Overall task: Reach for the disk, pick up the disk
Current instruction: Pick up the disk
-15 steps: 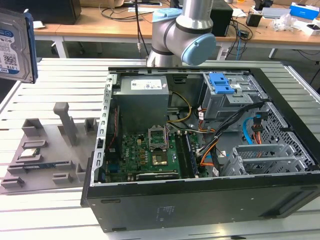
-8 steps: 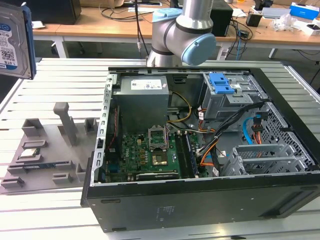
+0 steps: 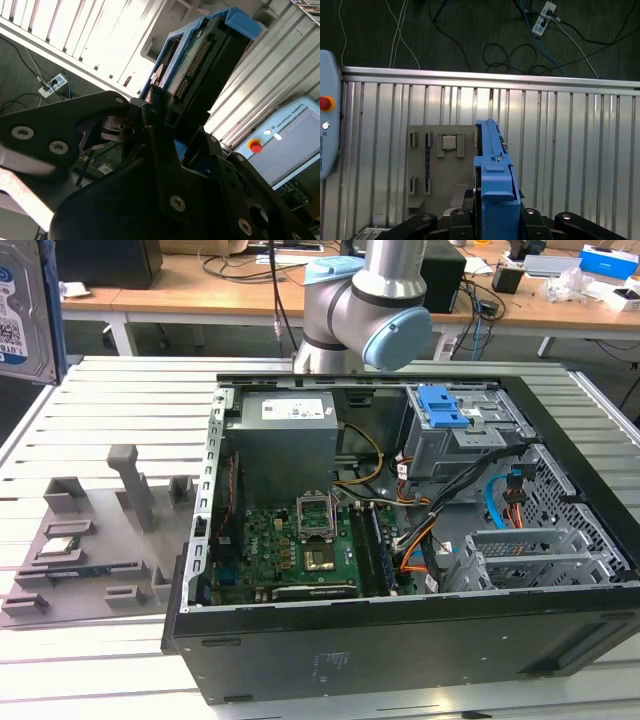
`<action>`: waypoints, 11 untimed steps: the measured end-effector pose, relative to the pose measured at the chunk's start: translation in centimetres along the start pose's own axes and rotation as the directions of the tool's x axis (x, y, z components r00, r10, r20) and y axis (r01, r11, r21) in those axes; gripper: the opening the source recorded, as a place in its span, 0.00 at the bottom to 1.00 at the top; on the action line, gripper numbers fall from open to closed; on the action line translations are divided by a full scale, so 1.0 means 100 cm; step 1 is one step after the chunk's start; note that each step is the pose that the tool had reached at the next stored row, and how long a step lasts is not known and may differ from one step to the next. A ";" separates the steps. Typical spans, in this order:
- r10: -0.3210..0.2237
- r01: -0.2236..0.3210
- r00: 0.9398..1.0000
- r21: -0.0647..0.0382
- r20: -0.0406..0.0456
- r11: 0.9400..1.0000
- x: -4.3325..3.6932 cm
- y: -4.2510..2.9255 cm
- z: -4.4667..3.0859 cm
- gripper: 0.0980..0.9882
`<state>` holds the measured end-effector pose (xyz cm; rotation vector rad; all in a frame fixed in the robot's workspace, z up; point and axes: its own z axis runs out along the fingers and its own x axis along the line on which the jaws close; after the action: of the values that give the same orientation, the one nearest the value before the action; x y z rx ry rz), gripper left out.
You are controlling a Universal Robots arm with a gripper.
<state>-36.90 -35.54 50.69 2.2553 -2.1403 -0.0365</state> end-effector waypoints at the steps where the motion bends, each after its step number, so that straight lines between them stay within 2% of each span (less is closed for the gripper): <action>1: 0.000 0.000 1.000 0.000 0.000 1.000 0.0000 0.0000 -0.0023 0.30; 2: 0.000 0.000 1.000 0.000 0.000 1.000 0.0000 0.0000 -0.0042 0.30; 3: 0.000 0.000 1.000 0.000 0.000 1.000 0.0000 -0.0001 -0.0195 0.30; 5: 0.000 0.000 1.000 0.000 0.000 1.000 0.0001 -0.0001 -0.0365 0.30; 11: 0.000 0.000 1.000 0.000 0.000 1.000 0.0001 0.0000 -0.0370 0.30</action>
<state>-36.75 -35.53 54.39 2.2552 -2.1401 -0.0369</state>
